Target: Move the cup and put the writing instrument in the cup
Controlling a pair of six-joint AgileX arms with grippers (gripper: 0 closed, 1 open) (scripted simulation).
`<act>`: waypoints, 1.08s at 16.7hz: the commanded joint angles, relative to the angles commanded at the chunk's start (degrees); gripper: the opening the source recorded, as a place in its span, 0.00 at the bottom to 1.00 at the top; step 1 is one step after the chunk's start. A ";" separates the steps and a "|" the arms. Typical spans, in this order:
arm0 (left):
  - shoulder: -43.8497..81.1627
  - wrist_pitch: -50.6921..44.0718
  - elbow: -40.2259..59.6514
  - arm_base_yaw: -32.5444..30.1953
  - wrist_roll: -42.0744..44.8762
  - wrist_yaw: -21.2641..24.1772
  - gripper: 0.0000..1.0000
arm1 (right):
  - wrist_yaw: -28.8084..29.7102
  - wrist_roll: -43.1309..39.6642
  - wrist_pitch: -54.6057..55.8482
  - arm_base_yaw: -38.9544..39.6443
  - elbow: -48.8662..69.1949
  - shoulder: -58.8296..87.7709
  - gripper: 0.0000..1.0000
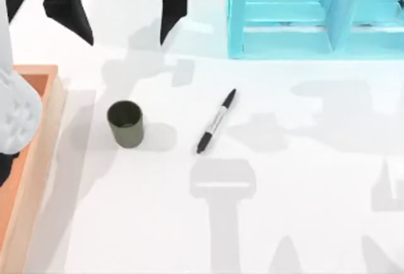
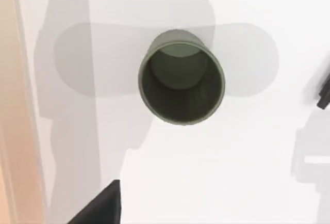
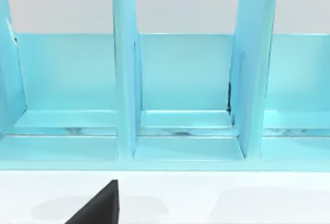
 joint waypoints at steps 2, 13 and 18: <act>0.45 -2.77 2.86 0.04 0.04 0.03 1.00 | 0.00 0.00 0.00 0.00 0.00 0.00 1.00; 7.49 7.83 10.87 -5.39 2.76 -4.01 1.00 | 0.00 0.00 0.00 0.00 0.00 0.00 1.00; 7.06 17.89 -8.30 -11.93 5.64 -8.03 1.00 | 0.00 0.00 0.00 0.00 0.00 0.00 1.00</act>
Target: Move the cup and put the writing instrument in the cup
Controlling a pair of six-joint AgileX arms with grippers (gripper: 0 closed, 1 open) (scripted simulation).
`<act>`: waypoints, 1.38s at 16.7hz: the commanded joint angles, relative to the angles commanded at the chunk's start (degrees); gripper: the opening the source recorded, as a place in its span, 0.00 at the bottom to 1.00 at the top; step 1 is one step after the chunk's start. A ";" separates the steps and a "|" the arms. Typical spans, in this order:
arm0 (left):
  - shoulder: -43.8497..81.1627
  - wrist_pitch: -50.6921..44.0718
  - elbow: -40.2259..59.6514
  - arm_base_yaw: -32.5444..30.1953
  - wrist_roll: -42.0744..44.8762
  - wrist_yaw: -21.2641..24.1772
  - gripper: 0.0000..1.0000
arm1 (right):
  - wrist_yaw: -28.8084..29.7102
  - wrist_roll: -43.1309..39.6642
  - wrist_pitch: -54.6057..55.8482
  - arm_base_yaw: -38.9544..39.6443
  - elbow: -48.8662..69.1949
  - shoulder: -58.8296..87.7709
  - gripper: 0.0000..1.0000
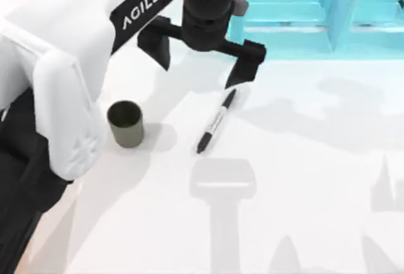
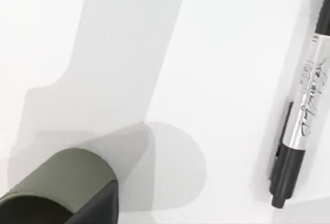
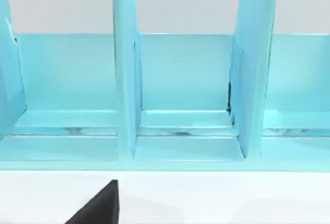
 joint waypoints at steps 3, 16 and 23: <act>-0.11 5.72 -7.17 -4.57 1.95 -2.93 1.00 | 0.00 0.00 0.00 0.00 0.00 0.00 1.00; 1.83 18.26 -17.48 -4.70 4.35 -4.11 1.00 | 0.00 0.00 0.00 0.00 0.00 0.00 1.00; 3.62 27.04 -24.27 -3.60 5.51 -4.04 1.00 | 0.00 0.00 0.00 0.00 0.00 0.00 1.00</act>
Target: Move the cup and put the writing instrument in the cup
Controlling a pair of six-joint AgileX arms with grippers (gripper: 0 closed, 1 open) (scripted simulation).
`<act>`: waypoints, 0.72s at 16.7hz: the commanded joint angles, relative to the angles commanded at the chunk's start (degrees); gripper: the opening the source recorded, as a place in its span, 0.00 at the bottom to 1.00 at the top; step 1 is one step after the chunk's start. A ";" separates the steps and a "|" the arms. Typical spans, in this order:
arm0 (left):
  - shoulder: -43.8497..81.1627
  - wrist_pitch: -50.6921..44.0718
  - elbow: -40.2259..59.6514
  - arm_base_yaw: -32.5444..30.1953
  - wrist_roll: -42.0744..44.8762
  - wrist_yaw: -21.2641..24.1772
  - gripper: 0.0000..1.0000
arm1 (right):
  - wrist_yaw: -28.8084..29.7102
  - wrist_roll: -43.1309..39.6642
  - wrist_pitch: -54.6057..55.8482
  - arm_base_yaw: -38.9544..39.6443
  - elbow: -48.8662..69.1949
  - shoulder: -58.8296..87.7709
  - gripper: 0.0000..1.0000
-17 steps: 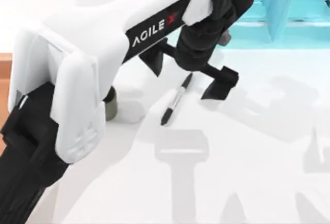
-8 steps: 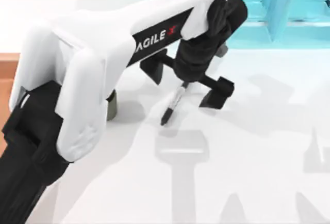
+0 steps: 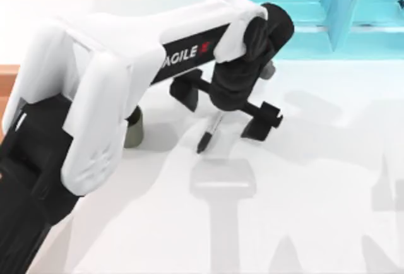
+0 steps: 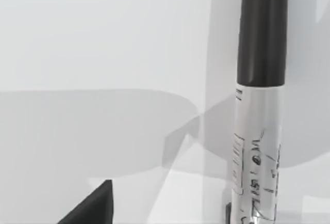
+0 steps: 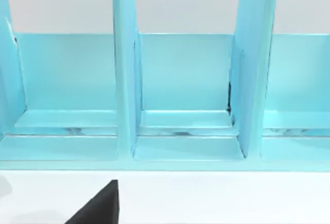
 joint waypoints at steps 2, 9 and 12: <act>0.00 0.00 0.00 0.00 0.00 0.00 1.00 | 0.00 0.00 0.00 0.00 0.00 0.00 1.00; 0.00 0.00 0.00 0.00 0.00 0.00 0.47 | 0.00 0.00 0.00 0.00 0.00 0.00 1.00; 0.00 0.00 0.00 0.00 0.00 0.00 0.25 | 0.00 0.00 0.00 0.00 0.00 0.00 1.00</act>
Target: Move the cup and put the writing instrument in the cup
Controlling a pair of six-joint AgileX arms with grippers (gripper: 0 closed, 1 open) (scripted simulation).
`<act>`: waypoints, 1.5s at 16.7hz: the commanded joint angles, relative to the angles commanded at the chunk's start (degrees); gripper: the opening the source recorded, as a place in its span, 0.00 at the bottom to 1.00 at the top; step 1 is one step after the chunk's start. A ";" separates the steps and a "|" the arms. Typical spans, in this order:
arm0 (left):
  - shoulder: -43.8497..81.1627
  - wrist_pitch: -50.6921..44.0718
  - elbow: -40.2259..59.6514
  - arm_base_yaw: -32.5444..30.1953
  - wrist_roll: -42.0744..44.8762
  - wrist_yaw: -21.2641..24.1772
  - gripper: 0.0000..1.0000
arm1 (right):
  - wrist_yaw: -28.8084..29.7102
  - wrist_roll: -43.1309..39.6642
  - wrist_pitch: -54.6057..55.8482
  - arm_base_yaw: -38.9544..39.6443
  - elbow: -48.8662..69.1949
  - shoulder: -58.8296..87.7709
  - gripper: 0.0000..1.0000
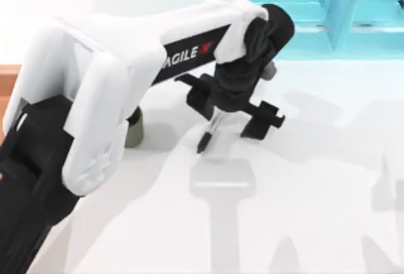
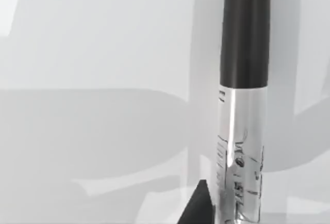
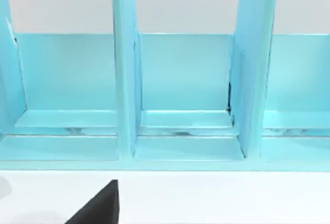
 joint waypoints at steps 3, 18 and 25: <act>0.00 0.00 0.00 0.00 0.00 0.00 0.02 | 0.00 0.00 0.00 0.00 0.00 0.00 1.00; -11.83 -3.34 -4.57 -3.93 -4.80 2.86 0.00 | 0.00 0.00 0.00 0.00 0.00 0.00 1.00; -25.41 -9.01 -14.44 -9.53 -10.11 1.78 0.00 | 0.00 0.00 0.00 0.00 0.00 0.00 1.00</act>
